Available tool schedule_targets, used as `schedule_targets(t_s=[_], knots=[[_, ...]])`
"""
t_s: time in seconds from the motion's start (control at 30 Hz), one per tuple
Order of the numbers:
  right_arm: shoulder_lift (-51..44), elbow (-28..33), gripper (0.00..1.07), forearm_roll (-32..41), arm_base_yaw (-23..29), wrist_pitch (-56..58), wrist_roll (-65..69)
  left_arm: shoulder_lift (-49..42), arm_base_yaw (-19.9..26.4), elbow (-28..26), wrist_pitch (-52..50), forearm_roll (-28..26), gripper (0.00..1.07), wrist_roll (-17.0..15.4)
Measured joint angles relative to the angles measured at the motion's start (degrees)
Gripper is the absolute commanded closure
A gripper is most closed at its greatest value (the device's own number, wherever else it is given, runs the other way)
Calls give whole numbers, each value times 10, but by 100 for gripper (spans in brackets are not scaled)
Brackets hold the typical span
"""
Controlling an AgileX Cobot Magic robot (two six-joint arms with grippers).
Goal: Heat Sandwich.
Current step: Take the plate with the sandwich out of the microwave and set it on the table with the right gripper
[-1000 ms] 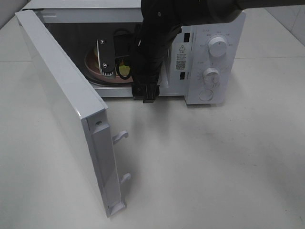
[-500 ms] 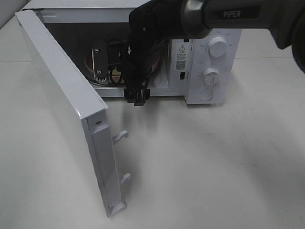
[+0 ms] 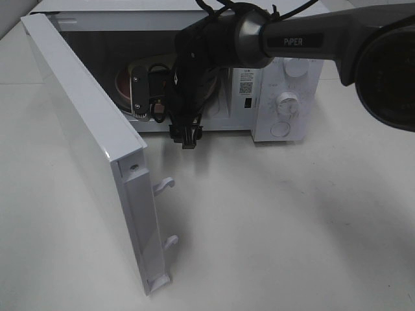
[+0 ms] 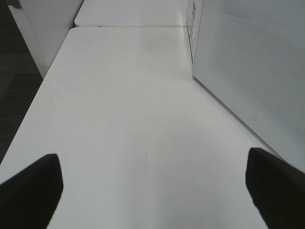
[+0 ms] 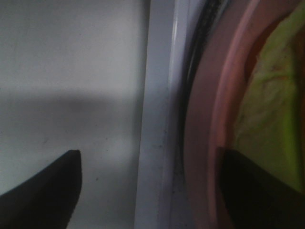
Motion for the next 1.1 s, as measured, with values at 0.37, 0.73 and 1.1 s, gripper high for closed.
schedule_targets(t_s=[0.37,0.73,1.1], knots=[[-1,-6,107,-1,-1,-9,0,0,0,0,0,1,9,0],[-2,-7,107,-13,-2,-1,-6,0,0,0,0,1,9,0],[-15,7,107,-11,-2,9,-50,0,0,0,0,1,9,0]])
